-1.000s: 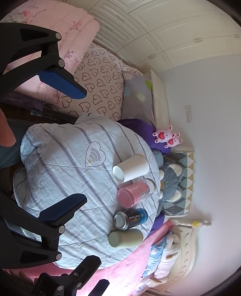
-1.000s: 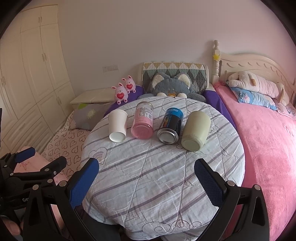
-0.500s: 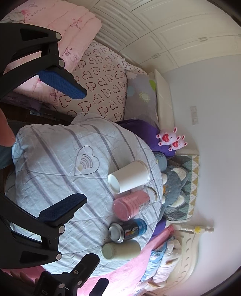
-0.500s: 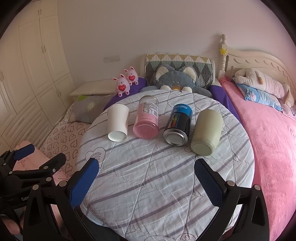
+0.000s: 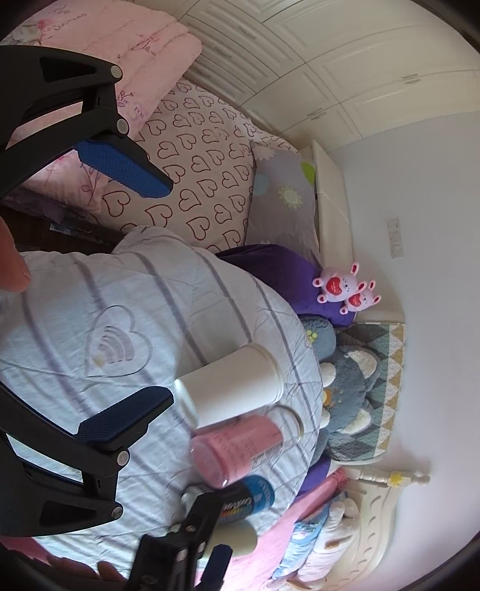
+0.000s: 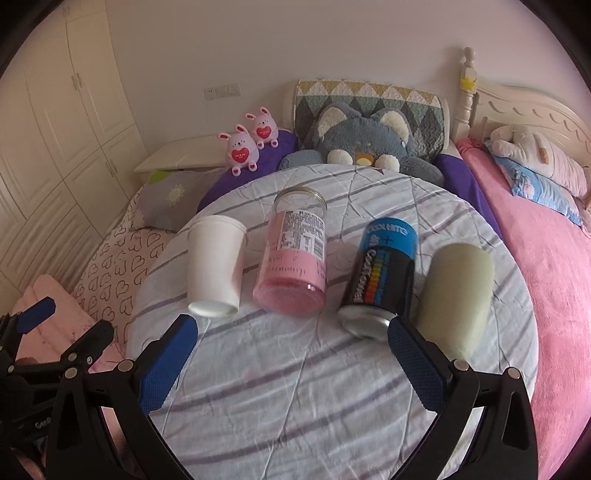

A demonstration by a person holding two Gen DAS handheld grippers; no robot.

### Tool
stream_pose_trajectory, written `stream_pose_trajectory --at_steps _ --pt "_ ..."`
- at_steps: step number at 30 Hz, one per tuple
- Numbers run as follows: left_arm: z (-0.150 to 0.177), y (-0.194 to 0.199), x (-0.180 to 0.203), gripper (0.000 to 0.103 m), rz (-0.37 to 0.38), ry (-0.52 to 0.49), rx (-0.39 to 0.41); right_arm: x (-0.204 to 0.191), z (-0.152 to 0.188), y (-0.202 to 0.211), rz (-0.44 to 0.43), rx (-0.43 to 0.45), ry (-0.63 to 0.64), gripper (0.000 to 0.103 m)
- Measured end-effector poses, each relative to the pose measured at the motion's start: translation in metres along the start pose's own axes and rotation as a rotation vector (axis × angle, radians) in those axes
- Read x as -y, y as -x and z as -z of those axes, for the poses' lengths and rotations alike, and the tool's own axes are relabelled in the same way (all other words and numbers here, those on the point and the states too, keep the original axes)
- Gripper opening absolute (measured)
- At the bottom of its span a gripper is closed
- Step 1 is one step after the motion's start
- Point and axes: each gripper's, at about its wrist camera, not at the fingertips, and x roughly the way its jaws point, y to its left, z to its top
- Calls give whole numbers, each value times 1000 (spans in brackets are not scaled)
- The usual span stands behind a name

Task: Flip cup upright
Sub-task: 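Lower the right tool over the jar and close its fingers around it, then lift the jar with the right tool and pull it back from the cans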

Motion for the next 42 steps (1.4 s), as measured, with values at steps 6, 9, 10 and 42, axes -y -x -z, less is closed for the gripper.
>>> stream_pose_trajectory --at_steps 6,9,10,42 --pt "-17 -30 -1 103 -1 13 -20 3 -33 -48 11 -81 9 103" --pt "-22 -45 -2 103 -2 18 -36 5 -45 -69 -5 -116 11 103" --pt "-23 -50 -2 103 -3 19 -42 6 -49 -75 -6 -127 10 103" --pt "-20 -61 -9 103 -9 31 -67 -4 -61 -119 62 -197 126 75"
